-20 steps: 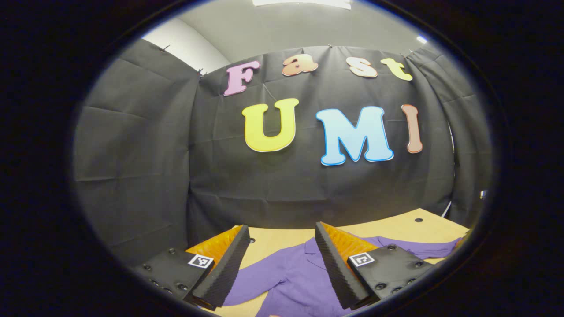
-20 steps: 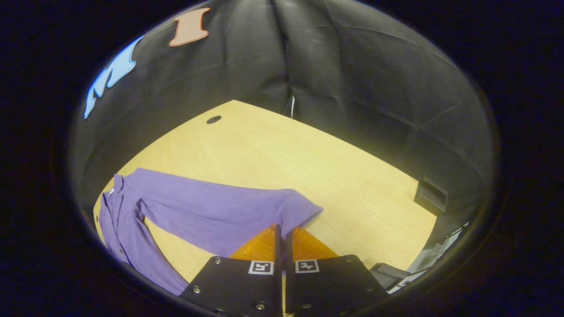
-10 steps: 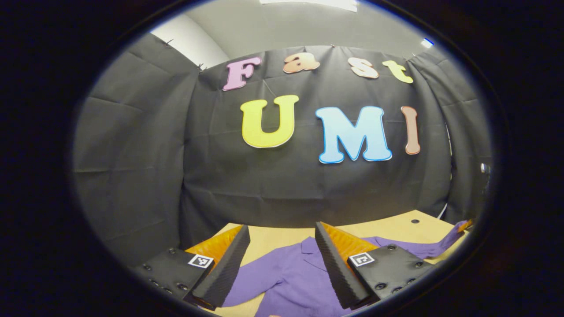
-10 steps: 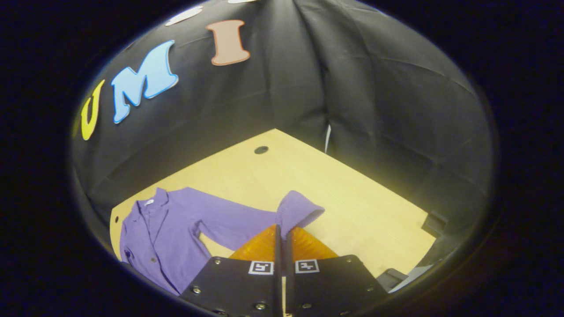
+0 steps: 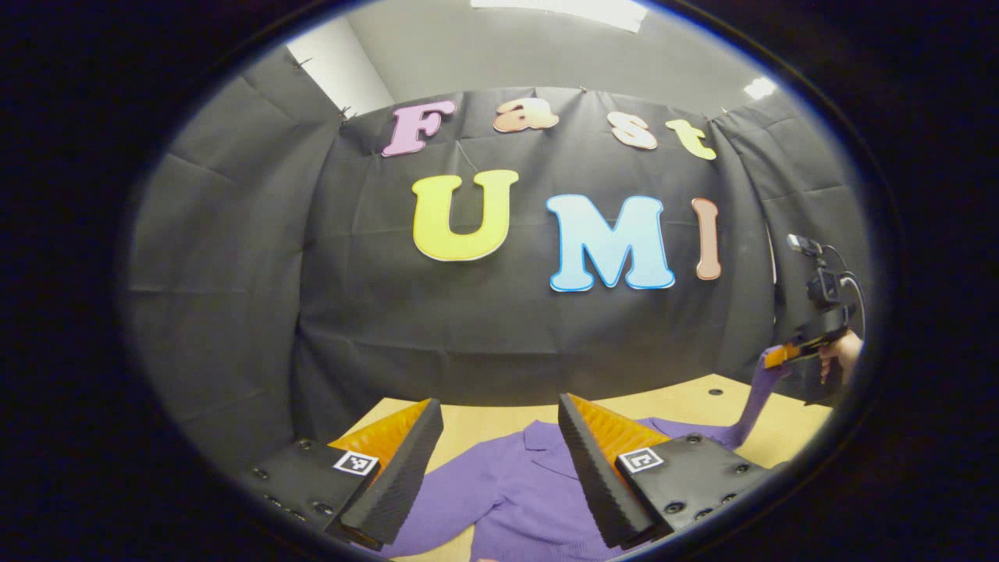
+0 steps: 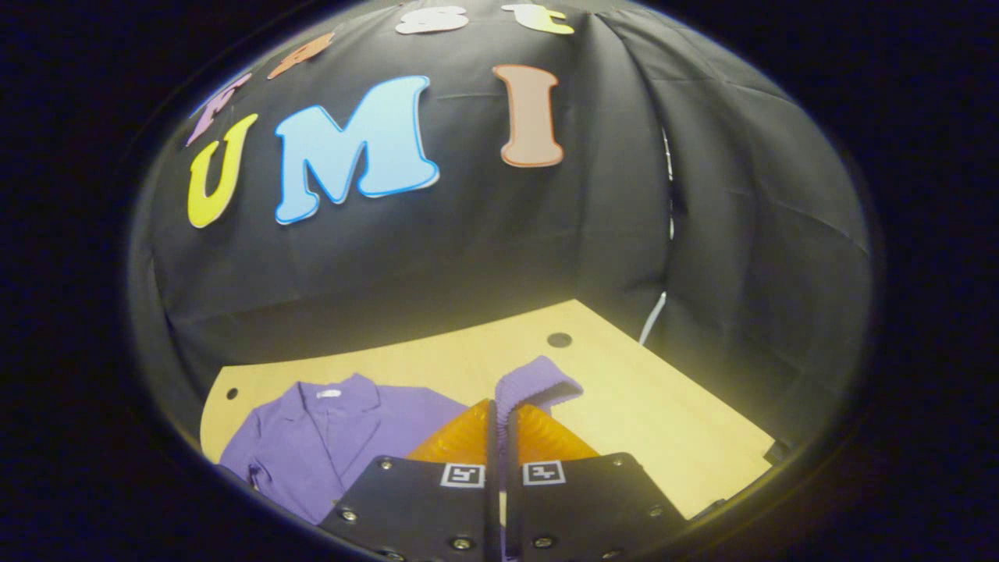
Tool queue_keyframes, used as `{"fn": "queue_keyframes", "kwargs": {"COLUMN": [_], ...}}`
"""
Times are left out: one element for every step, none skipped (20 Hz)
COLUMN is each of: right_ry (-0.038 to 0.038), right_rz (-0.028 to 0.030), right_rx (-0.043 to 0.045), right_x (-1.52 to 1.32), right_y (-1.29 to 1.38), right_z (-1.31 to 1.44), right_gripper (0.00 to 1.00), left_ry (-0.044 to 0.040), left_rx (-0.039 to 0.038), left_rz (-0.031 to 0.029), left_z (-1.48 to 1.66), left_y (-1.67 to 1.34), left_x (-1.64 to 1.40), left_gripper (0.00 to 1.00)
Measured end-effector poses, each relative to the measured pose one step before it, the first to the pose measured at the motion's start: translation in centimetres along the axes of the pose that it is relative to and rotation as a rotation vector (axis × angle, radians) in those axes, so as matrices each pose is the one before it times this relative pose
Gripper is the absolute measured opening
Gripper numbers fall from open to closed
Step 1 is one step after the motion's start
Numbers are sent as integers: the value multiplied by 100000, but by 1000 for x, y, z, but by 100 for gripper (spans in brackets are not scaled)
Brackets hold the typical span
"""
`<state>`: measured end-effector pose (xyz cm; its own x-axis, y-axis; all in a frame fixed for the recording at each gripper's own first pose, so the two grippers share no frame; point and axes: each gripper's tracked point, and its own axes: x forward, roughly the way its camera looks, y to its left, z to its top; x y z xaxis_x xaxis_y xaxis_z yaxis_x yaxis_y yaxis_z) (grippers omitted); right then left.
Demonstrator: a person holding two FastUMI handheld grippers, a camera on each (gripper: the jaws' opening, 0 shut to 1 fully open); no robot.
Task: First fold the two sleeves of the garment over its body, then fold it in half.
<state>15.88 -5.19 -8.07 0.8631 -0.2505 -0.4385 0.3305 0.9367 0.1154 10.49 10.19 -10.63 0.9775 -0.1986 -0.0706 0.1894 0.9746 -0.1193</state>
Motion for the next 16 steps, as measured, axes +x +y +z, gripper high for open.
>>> {"fn": "queue_keyframes", "kwargs": {"right_ry": [-1955, -1437, -924, -141, 195, 294, 455, 776, 927, 1003, 1041, 1392, 1819, 1881, 1707, 1786], "right_rz": [2594, 3028, 3060, 3106, 3043, 2779, 2494, 2509, 2606, 2598, 2367, 2413, 2457, 2420, 1842, 1597], "right_rx": [-2062, -2171, -1625, -1026, -790, -1078, -1291, -1263, -814, -699, -806, -871, -954, -1363, -2203, -3049], "right_x": [113, 322, 453, 549, 527, 532, 635, 563, 523, 529, 551, 591, 676, 754, 727, 735], "right_y": [1740, 1840, 1911, 1838, 1713, 1733, 1415, 1641, 1376, 1527, 1341, 1385, 1364, 1352, 1223, 1116], "right_z": [902, 708, 626, 272, 137, -17, -75, -184, -193, -258, -491, -428, -717, -779, -785, -825], "right_gripper": [3, 3, 3, 3, 3, 3, 3, 3, 3, 3, 3, 3, 3, 3, 3, 3], "left_ry": [133, -486, -222, 274, 618, 257, 33, 173, 221, 140, 115, 254, 351, 562, 719, 573], "left_rx": [435, 79, -30, 150, 170, -90, -258, -120, 1, -47, -99, 29, 52, 219, 520, 678], "left_rz": [34, 548, 559, 562, 600, 820, 910, 821, 957, 860, 952, 1248, 1304, 1503, 1546, 1580], "left_z": [51, 169, 92, -23, -295, -130, 101, -65, -144, -107, 54, -134, -273, -180, -476, -298], "left_y": [320, 404, 486, 328, 309, 400, 473, 447, 478, 561, 373, 492, 632, 655, 663, 612], "left_x": [9, -182, -379, -170, -46, -71, -54, -170, -237, -203, -40, -95, -45, -151, -205, -279], "left_gripper": [95, 94, 94, 94, 94, 94, 94, 94, 94, 94, 94, 94, 94, 94, 94, 94]}}
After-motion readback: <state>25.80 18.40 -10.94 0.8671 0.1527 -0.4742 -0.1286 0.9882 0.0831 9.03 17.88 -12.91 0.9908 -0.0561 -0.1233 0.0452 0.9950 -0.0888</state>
